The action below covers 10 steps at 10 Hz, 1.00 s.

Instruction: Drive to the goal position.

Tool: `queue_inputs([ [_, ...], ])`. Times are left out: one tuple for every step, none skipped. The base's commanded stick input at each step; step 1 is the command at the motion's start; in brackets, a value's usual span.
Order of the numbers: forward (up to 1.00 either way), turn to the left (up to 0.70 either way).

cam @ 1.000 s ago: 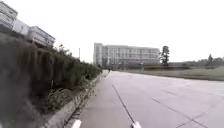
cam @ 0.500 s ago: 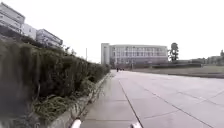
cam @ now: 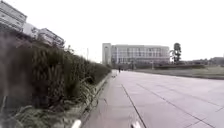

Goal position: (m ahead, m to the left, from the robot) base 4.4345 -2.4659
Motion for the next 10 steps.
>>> queue_inputs([
  [0.70,-0.14],
  [0.70,-0.14],
  [0.70,-0.14],
  [0.70,-0.14],
  [0.70,-0.14],
  [0.70,-0.14],
  [0.70,-0.06],
  [0.70,0.00],
  [0.70,0.00],
  [0.70,0.00],
])
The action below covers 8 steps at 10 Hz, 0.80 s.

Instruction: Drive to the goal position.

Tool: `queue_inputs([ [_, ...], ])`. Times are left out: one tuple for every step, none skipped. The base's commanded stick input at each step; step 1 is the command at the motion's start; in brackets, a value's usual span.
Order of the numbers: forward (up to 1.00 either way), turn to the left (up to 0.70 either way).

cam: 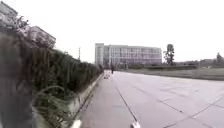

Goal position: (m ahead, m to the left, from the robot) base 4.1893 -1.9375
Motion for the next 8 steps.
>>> queue_inputs([
  [0.70,0.00],
  [0.70,0.00],
  [0.70,0.00],
  [0.70,0.00],
  [0.70,0.00],
  [0.70,0.00],
  [0.70,0.04],
  [0.70,0.14],
])
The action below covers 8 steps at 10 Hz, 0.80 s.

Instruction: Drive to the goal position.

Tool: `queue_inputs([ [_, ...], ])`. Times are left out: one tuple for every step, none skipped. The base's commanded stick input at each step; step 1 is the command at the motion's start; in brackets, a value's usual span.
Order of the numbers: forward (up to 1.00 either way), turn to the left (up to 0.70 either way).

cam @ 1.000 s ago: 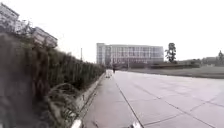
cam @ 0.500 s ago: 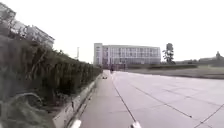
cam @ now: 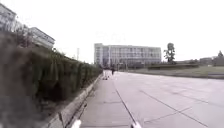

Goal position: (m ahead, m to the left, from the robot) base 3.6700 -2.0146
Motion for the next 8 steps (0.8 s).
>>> queue_inputs([
  [0.70,0.14],
  [0.70,0.14],
  [0.70,0.14],
  [0.70,0.14],
  [0.70,0.14],
  [0.70,0.10],
  [0.70,0.06],
  [0.70,0.02],
])
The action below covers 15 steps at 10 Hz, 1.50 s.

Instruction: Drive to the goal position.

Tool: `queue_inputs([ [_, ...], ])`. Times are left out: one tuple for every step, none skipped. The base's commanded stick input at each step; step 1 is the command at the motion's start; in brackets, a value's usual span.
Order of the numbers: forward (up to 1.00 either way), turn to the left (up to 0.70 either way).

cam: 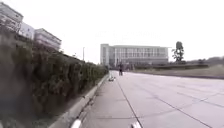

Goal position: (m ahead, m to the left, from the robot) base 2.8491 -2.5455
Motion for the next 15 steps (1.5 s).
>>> queue_inputs([
  [0.70,0.00],
  [0.70,0.00],
  [0.70,0.00],
  [0.70,0.00],
  [0.70,0.00],
  [0.70,0.00],
  [0.70,0.00],
  [0.70,0.00],
  [0.70,0.00],
  [0.70,0.00],
  [0.70,-0.14],
  [0.70,-0.14],
  [0.70,-0.14],
  [0.70,-0.14],
  [0.70,-0.14],
])
